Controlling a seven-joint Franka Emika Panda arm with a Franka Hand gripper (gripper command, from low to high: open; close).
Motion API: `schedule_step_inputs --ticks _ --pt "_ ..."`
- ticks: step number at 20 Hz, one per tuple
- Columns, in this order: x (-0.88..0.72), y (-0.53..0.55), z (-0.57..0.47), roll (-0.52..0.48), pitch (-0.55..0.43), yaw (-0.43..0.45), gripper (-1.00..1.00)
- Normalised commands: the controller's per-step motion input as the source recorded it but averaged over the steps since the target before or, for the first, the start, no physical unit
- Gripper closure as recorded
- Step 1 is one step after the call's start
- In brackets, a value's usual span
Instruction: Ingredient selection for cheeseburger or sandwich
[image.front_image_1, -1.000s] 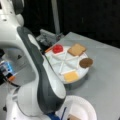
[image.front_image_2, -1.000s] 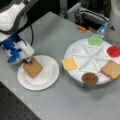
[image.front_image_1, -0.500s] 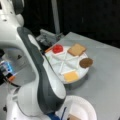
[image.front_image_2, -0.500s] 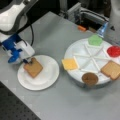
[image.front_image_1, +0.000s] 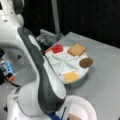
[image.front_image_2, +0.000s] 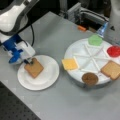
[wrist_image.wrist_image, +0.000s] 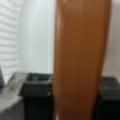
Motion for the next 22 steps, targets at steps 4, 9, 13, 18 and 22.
schedule_step_inputs --ticks 4,9,13,18,22 --pt "-0.09 0.23 0.03 -0.203 0.036 -0.053 -1.00" --pt "-0.10 0.23 0.03 -0.202 0.035 -0.058 -1.00" --pt "-0.09 0.23 0.02 -0.206 0.030 -0.061 -1.00" --pt "-0.09 0.20 0.03 -0.201 0.033 -0.050 -1.00" --pt "-0.12 0.18 0.08 -0.211 0.052 -0.049 -1.00"
